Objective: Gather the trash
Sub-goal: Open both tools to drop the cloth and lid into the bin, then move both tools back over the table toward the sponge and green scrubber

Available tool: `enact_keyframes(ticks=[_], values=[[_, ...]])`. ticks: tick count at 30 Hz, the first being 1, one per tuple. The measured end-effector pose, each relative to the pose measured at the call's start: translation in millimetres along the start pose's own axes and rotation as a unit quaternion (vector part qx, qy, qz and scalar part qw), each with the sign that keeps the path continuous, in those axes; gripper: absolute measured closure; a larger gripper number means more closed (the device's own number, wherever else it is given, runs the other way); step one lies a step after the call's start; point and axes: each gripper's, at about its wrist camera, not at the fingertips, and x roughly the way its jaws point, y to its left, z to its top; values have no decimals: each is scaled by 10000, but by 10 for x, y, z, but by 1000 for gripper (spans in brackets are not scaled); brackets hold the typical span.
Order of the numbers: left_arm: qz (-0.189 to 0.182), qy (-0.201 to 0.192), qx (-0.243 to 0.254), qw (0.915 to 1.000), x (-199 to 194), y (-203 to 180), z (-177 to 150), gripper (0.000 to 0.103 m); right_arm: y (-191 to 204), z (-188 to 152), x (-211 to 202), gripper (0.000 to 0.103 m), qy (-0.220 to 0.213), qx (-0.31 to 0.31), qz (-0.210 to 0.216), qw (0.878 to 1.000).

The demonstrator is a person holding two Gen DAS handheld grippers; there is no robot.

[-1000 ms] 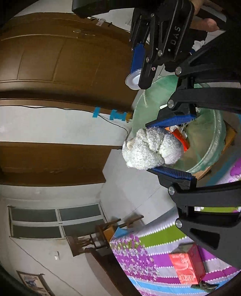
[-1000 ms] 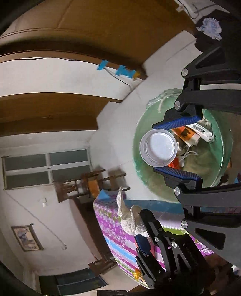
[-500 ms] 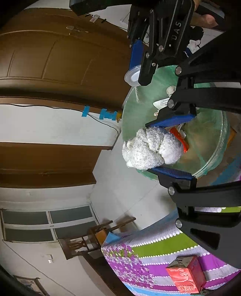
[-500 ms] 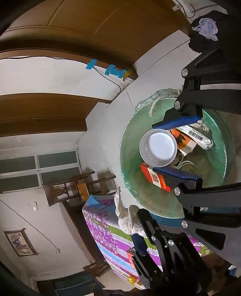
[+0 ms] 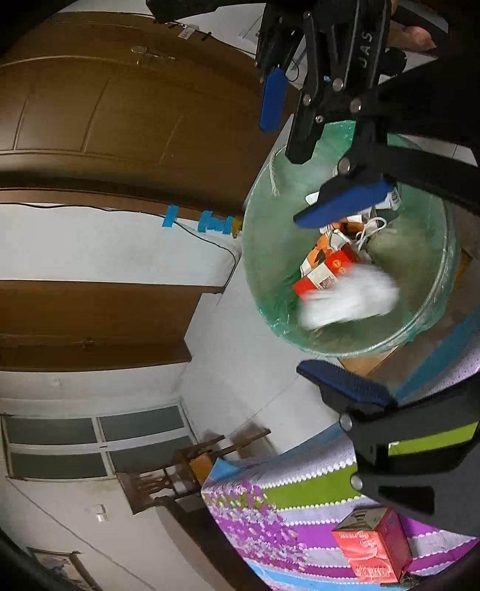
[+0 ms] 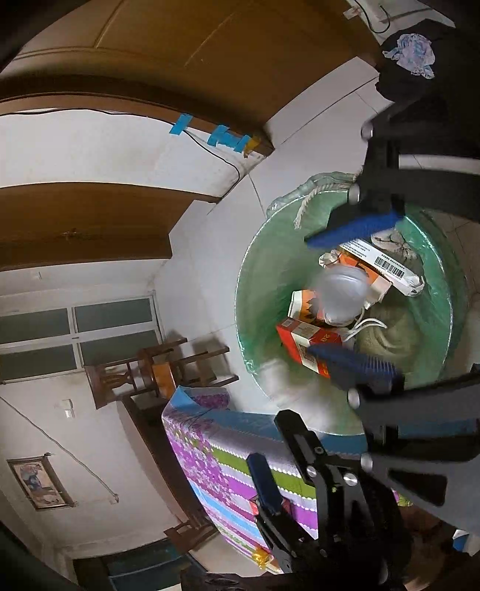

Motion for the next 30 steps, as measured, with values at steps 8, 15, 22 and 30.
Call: enact_keyframes(ticks=[8, 15, 22, 30], values=[[46, 11, -81, 10000, -30, 52, -15, 28, -36, -62, -82, 44, -75, 86, -55, 9999], [33, -52, -3, 10000, -141, 36, -23, 29, -24, -54, -173, 44, -165, 41, -23, 9999], [172, -178, -35, 9997, -510, 360, -150, 28, 374, -85, -484, 41, -617, -47, 332, 9975], [556, -297, -129, 9979, -1164, 1038, -443, 28, 1354, -158, -576, 41, -659, -404, 1452, 9864]])
